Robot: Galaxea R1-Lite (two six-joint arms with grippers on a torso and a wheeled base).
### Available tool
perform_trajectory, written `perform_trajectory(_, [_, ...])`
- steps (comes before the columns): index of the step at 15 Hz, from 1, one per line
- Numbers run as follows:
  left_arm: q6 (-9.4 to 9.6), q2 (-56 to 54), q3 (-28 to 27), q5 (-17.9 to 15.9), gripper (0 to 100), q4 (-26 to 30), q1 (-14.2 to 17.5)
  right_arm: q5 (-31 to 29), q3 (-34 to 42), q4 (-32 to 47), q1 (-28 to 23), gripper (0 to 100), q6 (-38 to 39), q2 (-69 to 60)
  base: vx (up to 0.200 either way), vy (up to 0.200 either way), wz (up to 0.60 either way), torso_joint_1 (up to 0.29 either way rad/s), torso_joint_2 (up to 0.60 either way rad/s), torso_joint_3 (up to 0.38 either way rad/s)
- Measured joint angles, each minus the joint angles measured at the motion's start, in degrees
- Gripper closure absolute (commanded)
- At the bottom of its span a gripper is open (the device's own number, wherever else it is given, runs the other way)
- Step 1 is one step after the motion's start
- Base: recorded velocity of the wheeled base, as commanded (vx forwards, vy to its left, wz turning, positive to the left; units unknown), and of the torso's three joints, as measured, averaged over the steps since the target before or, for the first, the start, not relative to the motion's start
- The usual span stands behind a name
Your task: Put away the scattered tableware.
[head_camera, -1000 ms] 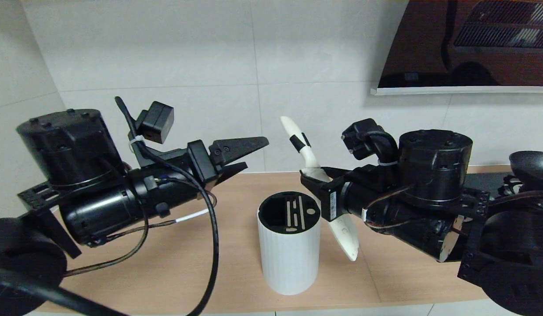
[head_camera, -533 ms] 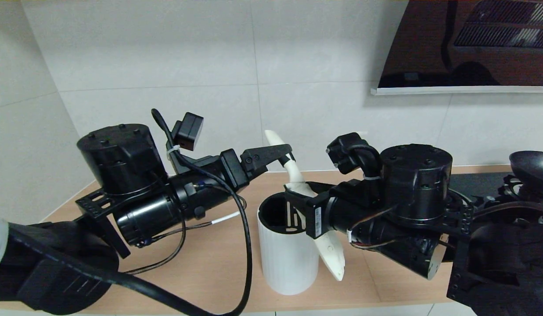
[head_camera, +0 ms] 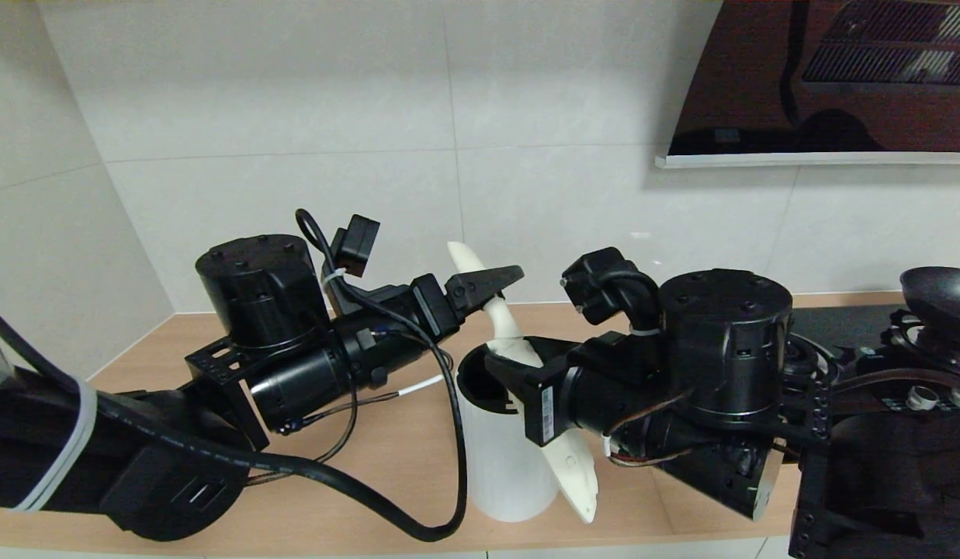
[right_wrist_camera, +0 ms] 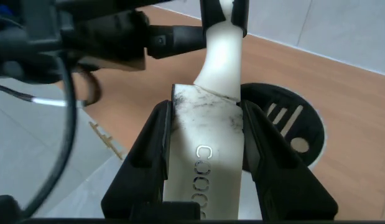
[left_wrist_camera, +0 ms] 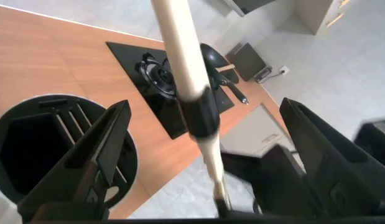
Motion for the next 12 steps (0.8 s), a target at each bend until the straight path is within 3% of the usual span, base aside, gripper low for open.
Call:
perform_trajectory(11, [0.18, 0.63, -0.15, 0.66, 0, 0.02, 0.0, 0.07, 0.37, 0.11, 1.1, 100, 0.95, 0.43, 0.0, 0.0, 0.0, 0.0, 0.0, 0.0])
perform_trajectory(12, [0.21, 0.71, -0.15, 0.67, 100, 0.02, 0.0, 0.09, 0.37, 0.09, 1.1, 100, 0.93, 0.45, 0.0, 0.0, 0.0, 0.0, 0.0, 0.0])
